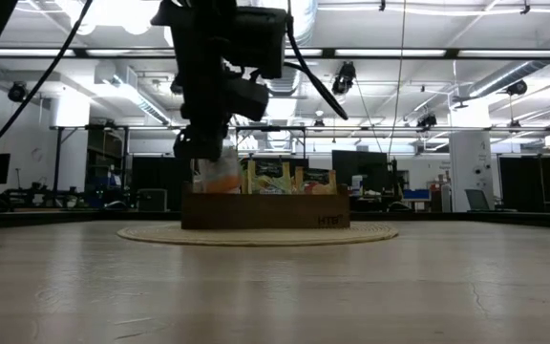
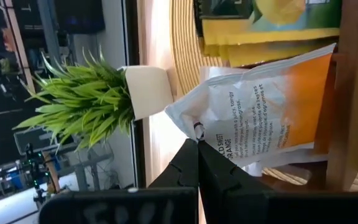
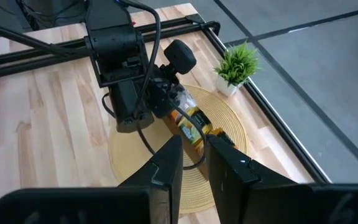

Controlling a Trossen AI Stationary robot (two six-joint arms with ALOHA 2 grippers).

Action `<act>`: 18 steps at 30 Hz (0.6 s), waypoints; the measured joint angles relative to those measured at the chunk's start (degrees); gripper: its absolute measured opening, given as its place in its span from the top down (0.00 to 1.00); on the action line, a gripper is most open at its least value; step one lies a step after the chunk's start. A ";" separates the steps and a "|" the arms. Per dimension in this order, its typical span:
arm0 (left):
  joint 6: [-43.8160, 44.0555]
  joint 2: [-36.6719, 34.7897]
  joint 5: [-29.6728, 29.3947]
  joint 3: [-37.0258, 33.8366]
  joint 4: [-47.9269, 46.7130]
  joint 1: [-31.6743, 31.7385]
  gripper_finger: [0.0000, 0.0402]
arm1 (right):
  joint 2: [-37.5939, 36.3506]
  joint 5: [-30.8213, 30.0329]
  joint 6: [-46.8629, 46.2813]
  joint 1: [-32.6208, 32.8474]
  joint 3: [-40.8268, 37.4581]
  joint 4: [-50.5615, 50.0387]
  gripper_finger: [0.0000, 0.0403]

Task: Pick & Place Tea
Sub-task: Put the white tea bag into the left section of the wooden organizer

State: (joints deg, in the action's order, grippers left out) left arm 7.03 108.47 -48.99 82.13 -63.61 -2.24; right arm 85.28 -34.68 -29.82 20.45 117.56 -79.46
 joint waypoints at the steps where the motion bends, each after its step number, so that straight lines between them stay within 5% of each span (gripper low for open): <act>1: -0.39 0.00 0.00 0.00 0.25 0.04 1.00 | 0.00 0.00 -0.05 0.00 0.00 0.00 0.83; 18: -2.45 0.00 0.22 -2.99 1.11 1.02 1.00 | 0.02 -0.08 -0.17 0.00 -0.02 0.02 0.83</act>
State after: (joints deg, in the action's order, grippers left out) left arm 4.58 108.47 -48.77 79.13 -62.50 -1.21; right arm 85.30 -34.75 -30.00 20.45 117.54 -79.44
